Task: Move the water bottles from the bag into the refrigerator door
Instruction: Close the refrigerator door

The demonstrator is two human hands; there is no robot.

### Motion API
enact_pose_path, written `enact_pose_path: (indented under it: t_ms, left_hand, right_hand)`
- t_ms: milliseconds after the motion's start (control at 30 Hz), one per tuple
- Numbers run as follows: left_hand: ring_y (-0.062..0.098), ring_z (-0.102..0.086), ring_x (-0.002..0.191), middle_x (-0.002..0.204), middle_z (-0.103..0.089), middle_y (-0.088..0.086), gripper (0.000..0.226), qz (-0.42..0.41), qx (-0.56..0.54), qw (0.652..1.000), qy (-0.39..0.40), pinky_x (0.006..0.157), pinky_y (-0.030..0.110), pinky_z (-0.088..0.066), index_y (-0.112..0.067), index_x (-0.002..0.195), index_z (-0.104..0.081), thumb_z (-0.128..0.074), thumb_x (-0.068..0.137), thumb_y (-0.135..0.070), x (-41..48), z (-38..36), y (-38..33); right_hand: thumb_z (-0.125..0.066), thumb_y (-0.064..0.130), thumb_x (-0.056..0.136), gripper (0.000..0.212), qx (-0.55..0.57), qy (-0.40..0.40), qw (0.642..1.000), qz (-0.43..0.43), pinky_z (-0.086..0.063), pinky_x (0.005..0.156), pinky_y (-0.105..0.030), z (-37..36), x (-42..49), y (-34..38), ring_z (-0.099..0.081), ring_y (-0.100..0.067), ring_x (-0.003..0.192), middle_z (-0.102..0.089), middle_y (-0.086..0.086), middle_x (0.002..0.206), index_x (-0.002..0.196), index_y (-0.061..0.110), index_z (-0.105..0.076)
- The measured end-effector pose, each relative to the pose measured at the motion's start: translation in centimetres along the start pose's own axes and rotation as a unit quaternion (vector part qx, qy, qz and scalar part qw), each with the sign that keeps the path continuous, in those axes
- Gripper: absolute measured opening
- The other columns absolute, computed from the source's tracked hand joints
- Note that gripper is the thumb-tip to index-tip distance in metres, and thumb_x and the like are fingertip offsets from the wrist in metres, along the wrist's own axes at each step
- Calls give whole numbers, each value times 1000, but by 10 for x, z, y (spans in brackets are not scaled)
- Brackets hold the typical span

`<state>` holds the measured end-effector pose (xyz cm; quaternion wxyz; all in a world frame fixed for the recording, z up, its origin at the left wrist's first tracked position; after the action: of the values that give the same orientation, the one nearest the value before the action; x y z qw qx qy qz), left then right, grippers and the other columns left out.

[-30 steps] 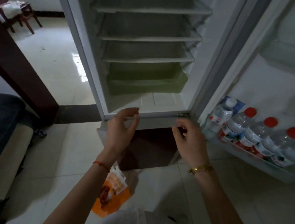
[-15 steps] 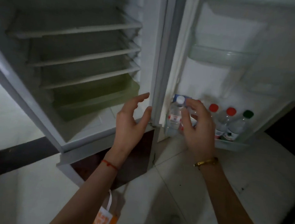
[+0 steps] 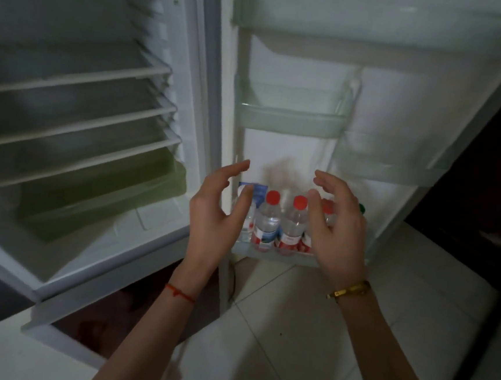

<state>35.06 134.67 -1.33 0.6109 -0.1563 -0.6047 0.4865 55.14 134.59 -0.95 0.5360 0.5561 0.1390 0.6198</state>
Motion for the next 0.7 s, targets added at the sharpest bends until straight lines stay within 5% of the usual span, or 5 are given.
enact_pose_path:
  t_ms: [300,533,700]
  left_hand:
    - [11,-59,120,126,-65,-9,32,-22,-6,1000,16,96,29,-51,-17,125,-63,-63,93,-18,5,-88,-38]
    - [13,-59,117,123,-66,-5,32,-46,-2,999,21,97,38,-50,-16,124,-63,-65,92,-19,7,-160,-64]
    - [15,-57,117,122,-66,-2,33,-81,39,996,20,100,29,-46,-14,123,-64,-66,91,-17,7,-201,-85]
  right_hand:
    - [-50,27,96,31,7,-18,1000,15,-51,96,-39,65,43,-41,-54,-14,117,-59,4,126,126,19,-55]
    - [-50,25,97,32,0,-25,999,20,-51,97,-37,111,72,-74,-53,-13,118,-58,4,127,128,18,-55]
    - [-50,23,97,33,2,-39,999,27,-49,98,-31,142,90,-97,-53,-11,117,-56,2,129,129,16,-53]
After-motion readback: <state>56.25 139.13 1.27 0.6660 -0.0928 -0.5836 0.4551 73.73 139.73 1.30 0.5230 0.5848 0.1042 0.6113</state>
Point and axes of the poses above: each hand's wrist, its own x-axis towards the middle knuckle, its own z-axis out of the back of the hand, y = z × x, the point moved 6 cm from there along x, towards the middle knuckle
